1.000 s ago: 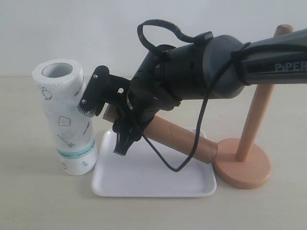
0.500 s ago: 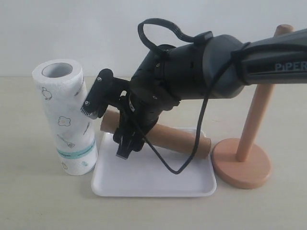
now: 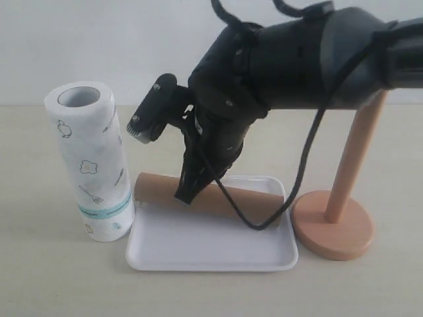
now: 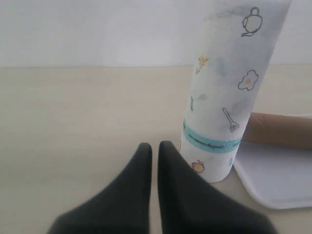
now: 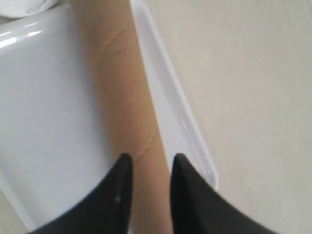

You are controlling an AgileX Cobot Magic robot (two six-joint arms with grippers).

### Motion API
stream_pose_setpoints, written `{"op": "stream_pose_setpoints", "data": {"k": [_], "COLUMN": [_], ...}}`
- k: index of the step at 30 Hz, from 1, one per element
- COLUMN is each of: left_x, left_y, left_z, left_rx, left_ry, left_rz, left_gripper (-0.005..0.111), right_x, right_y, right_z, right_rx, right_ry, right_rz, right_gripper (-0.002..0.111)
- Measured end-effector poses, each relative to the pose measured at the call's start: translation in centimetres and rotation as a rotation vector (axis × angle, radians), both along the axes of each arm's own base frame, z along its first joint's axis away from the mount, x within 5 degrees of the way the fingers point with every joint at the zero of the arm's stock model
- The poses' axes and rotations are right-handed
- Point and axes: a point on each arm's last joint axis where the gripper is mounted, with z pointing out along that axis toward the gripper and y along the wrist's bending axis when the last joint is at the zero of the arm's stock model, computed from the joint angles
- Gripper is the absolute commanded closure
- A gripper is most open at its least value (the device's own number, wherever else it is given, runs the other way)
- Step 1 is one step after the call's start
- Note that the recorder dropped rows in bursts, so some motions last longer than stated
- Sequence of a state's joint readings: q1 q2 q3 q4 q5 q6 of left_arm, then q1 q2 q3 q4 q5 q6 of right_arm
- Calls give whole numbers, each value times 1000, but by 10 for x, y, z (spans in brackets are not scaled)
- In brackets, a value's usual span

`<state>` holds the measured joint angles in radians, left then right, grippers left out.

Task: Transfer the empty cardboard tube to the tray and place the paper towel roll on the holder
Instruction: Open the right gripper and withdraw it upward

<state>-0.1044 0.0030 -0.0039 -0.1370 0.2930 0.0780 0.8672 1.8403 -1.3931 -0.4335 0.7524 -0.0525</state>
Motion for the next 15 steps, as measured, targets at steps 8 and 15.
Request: {"op": "stream_pose_setpoints", "data": {"k": [8, 15], "left_x": [0, 0], "left_y": [0, 0], "left_z": [0, 0], "left_rx": [0, 0], "left_ry": [0, 0], "left_rz": [0, 0], "left_gripper": [103, 103], "right_x": [-20, -53], "right_y": [-27, -64], "right_z": [69, 144], "right_rx": [157, 402], "right_ry": [-63, -170], "right_rz": [-123, -186], "right_gripper": [108, 108]}}
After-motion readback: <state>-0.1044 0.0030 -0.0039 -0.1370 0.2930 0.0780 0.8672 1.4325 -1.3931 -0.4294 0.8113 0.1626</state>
